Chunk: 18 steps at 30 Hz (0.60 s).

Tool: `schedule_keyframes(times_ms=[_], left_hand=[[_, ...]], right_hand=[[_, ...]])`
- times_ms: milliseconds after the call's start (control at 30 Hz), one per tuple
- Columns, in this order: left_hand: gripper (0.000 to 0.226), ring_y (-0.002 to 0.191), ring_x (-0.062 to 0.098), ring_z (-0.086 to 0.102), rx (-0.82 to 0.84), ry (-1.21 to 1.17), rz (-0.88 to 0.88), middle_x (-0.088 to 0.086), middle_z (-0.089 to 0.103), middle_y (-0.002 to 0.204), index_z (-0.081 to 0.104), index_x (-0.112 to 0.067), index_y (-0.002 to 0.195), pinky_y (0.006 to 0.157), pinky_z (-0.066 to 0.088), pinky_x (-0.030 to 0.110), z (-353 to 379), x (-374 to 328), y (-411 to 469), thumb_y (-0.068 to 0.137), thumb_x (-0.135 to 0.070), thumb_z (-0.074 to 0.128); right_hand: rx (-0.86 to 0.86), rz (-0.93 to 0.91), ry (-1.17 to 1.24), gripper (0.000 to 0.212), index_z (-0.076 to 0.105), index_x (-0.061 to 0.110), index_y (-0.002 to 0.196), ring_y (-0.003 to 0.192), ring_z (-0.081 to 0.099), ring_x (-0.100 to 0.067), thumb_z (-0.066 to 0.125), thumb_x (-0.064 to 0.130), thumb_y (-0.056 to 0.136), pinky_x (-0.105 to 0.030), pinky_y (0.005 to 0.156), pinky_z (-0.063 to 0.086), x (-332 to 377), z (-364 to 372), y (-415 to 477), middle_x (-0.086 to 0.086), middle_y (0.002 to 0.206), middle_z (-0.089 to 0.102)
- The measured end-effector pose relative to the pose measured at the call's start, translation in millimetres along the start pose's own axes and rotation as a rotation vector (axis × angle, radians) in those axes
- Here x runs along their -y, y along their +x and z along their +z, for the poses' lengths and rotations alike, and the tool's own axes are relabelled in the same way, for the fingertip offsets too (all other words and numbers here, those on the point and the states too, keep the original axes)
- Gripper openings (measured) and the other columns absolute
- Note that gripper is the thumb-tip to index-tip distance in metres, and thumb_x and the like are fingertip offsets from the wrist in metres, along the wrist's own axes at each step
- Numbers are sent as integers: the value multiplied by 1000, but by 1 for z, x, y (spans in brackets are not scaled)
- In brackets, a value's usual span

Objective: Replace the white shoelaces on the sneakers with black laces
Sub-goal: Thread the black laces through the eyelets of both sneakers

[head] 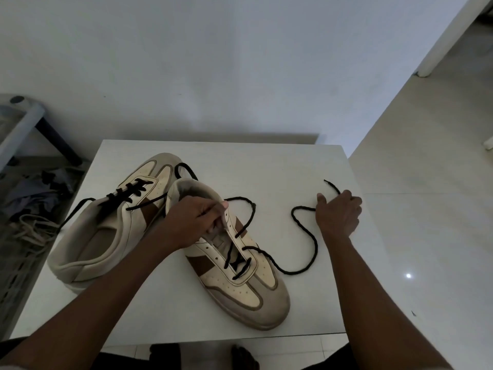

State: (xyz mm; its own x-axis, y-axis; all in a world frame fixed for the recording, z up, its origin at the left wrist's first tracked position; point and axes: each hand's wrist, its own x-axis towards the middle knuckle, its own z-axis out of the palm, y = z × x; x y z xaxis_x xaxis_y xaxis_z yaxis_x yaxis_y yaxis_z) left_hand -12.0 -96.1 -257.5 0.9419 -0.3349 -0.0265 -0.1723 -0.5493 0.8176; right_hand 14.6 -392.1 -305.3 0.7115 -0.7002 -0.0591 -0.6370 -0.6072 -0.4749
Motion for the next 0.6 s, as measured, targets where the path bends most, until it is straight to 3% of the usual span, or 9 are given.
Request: schedule_keyframes(times_ms=[100, 167, 233, 300, 367, 500, 600], left_hand=[[47, 50, 6, 53, -20, -1, -20, -12, 57, 49, 56, -31, 50, 59, 46, 30, 0, -3, -1, 92, -46, 41], [46, 49, 7, 54, -18, 4, -19, -10, 58, 50, 56, -34, 48, 61, 48, 35, -1, -2, 0, 88, -49, 40], [45, 49, 12, 54, 4, 28, -1, -4, 59, 51, 58, -33, 51, 60, 49, 39, -3, -2, 0, 88, -51, 41], [43, 47, 16, 51, 54, 82, 28, 3, 58, 52, 59, -26, 57, 54, 46, 38, -7, -1, -1, 87, -54, 44], [41, 49, 12, 52, 144, 169, 41, 1, 60, 56, 60, -26, 63, 50, 46, 35, -14, 0, -3, 82, -60, 46], [47, 68, 11, 63, 297, 236, 36, -5, 67, 71, 71, -20, 79, 66, 54, 39, -32, -1, -12, 74, -63, 50], [20, 79, 3, 65, 307, 177, 61, -14, 69, 77, 74, -24, 82, 73, 54, 30, -38, 1, -24, 75, -42, 68]], right_hand=[[-89, -188, -37, 20, 61, 9, 110, 105, 50, -35, 55, 20, 94, -42, 80, 40, -2, 14, 5, -16, 114, 55], [-62, -262, -19, 15, 66, 10, 99, 101, 51, -34, 53, 8, 92, -41, 78, 39, 1, 17, 5, -15, 105, 58], [-10, -297, 160, 15, 64, 8, 92, 98, 56, -32, 52, 0, 87, -36, 77, 42, 6, 14, -2, -13, 101, 61], [97, -295, 475, 18, 60, 10, 88, 82, 64, -21, 50, -4, 85, -32, 68, 46, 24, 1, -19, -5, 91, 66], [229, -329, 636, 21, 61, 17, 87, 62, 59, -10, 51, -2, 87, -27, 57, 44, 46, -19, -40, 5, 83, 70], [566, -522, 583, 26, 72, 31, 88, 47, 40, -6, 62, 7, 90, -18, 46, 35, 61, -58, -89, 13, 76, 71], [689, -674, 493, 12, 74, 29, 85, 52, 52, 0, 71, 18, 86, -15, 54, 42, 55, -67, -120, 14, 77, 73]])
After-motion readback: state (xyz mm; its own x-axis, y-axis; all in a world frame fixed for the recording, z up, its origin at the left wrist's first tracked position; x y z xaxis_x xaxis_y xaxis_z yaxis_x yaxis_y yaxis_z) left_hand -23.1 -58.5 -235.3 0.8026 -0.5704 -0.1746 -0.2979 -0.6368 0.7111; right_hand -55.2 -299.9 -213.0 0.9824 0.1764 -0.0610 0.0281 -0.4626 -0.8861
